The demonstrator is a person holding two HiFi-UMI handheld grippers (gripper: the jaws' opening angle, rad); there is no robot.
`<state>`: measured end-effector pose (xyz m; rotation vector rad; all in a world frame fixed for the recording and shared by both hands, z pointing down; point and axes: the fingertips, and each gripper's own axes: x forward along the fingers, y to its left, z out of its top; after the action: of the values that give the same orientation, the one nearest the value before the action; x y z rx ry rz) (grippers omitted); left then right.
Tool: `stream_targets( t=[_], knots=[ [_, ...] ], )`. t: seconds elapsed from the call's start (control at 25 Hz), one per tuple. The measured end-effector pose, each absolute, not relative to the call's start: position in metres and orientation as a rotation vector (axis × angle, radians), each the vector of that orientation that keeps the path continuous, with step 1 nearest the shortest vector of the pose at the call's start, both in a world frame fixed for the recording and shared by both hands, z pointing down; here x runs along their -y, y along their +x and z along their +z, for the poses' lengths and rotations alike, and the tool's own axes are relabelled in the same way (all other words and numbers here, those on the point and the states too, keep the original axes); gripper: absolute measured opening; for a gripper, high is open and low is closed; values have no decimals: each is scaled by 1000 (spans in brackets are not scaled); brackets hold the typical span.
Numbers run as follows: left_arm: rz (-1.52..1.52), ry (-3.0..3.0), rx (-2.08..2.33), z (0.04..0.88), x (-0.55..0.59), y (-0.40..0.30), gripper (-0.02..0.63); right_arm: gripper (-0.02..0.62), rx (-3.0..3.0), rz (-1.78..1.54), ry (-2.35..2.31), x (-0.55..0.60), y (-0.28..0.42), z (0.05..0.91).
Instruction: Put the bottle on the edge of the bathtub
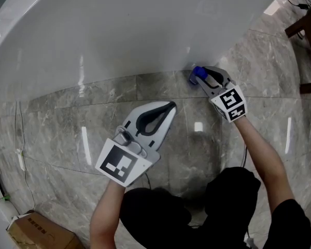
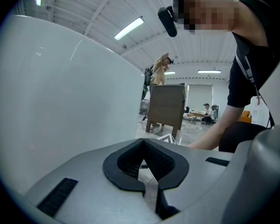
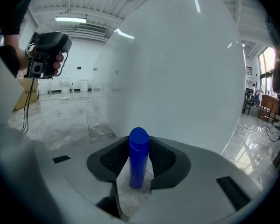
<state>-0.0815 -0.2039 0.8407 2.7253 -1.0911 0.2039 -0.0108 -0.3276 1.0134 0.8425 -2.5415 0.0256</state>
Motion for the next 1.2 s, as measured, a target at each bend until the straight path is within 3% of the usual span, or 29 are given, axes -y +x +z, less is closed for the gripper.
stream_targets(
  t=[0.64,1.2],
  knots=[
    [216,2710,1094,850,209,-84,11,132,2532,22,894,335,-9,1018],
    [237,2702,1092,854,206,-84,11,178,2587,25,916,330,-6,1008]
  ],
)
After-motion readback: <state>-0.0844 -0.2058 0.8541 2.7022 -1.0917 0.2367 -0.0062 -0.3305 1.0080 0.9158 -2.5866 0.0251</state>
